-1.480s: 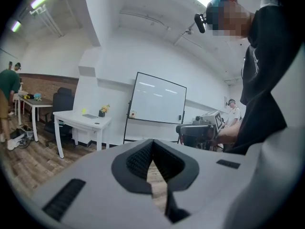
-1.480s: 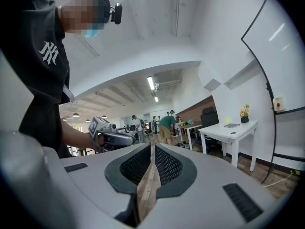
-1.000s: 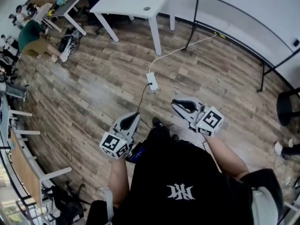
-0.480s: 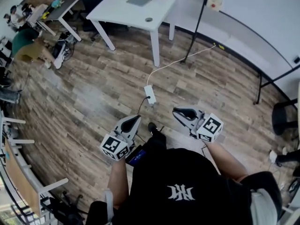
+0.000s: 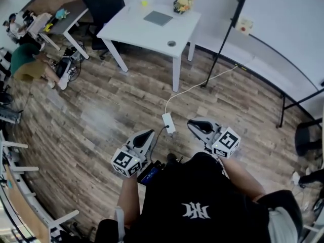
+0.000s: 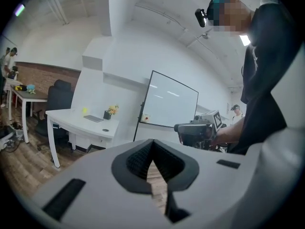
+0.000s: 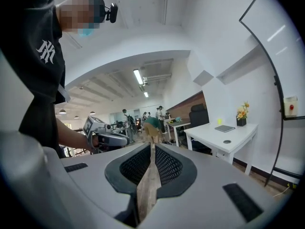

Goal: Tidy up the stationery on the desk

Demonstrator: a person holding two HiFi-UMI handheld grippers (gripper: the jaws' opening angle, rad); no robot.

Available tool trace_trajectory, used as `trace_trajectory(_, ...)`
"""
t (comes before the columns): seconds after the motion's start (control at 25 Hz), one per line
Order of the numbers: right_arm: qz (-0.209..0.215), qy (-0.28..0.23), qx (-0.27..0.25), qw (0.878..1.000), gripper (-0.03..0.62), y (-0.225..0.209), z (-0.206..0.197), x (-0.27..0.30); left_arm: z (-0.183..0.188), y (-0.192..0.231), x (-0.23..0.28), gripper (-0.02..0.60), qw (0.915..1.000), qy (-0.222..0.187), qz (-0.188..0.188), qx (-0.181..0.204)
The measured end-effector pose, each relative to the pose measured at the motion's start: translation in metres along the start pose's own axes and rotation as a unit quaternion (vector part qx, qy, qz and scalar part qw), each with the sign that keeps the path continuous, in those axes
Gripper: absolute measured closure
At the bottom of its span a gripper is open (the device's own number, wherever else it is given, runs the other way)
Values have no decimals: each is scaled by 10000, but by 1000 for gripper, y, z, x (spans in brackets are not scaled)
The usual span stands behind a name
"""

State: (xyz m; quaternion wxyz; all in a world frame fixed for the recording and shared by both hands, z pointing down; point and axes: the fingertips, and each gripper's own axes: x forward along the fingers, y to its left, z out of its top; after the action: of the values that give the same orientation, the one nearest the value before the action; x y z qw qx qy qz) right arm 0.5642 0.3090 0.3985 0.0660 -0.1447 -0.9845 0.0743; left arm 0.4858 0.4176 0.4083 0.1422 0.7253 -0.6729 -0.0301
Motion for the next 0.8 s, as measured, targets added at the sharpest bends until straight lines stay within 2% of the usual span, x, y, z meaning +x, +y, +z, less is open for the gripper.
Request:
trace_trajectory(0.2, -31, -3, -58, 10000, 543, -37, 13, 35, 17, 45, 16, 578, 9999, 4, 67, -92)
trace_trajectory(0.4, -63, -46, 28, 10000, 543, -95, 18, 66, 26, 97, 48, 580, 9997, -4, 183, -133)
trace_trajectory(0.64, 172, -23, 130, 9998, 543, -170, 22, 113, 41, 164, 98, 578, 9989, 16, 415, -239)
trace_trajectory(0.8, 419, -43, 108, 9991, 543, -218, 41, 145, 61, 202, 140, 580, 9984, 4, 484, -302)
